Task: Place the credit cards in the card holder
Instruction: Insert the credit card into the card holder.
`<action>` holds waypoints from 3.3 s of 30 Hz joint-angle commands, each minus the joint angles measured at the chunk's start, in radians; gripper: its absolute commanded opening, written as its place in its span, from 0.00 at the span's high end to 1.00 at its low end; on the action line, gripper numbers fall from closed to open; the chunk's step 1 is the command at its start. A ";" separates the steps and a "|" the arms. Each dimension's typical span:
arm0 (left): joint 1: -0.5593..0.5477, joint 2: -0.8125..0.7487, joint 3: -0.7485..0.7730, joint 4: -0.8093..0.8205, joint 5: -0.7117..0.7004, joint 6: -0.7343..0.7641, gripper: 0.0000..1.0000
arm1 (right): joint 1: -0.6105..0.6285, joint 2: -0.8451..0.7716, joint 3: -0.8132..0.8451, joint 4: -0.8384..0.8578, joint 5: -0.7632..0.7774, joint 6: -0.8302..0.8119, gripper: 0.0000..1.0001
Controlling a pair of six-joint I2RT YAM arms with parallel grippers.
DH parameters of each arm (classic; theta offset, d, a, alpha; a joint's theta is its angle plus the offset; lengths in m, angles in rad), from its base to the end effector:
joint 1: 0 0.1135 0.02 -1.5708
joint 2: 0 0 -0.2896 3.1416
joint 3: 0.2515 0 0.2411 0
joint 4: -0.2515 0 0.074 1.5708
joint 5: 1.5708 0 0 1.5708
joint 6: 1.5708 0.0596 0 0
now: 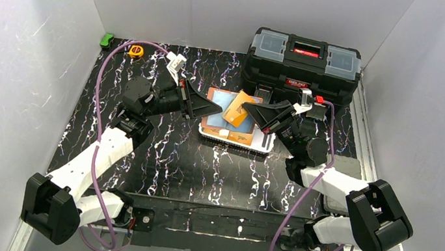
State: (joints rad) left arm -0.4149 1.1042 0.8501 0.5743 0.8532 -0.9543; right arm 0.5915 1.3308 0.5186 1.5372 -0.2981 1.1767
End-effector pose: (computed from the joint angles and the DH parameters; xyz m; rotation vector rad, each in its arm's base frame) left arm 0.1999 -0.1371 0.4071 0.4549 1.5124 -1.6412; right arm 0.2006 0.1558 0.3534 -0.0301 1.0233 1.7612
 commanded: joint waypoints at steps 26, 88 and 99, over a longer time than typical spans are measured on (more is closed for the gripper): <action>0.006 -0.044 0.064 0.052 0.033 -0.006 1.00 | 0.005 0.052 0.069 0.073 -0.242 0.004 0.99; 0.007 -0.054 0.058 0.024 0.031 0.071 0.93 | 0.045 0.071 0.162 -0.028 -0.300 -0.060 0.99; 0.006 -0.059 0.051 0.015 0.006 0.058 0.95 | 0.046 0.021 0.083 -0.009 -0.073 -0.115 0.99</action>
State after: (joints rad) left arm -0.4015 1.0809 0.8646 0.5674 0.8669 -0.8909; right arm 0.6304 1.3888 0.6258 1.4891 -0.4953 1.1107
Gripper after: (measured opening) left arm 0.076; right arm 0.027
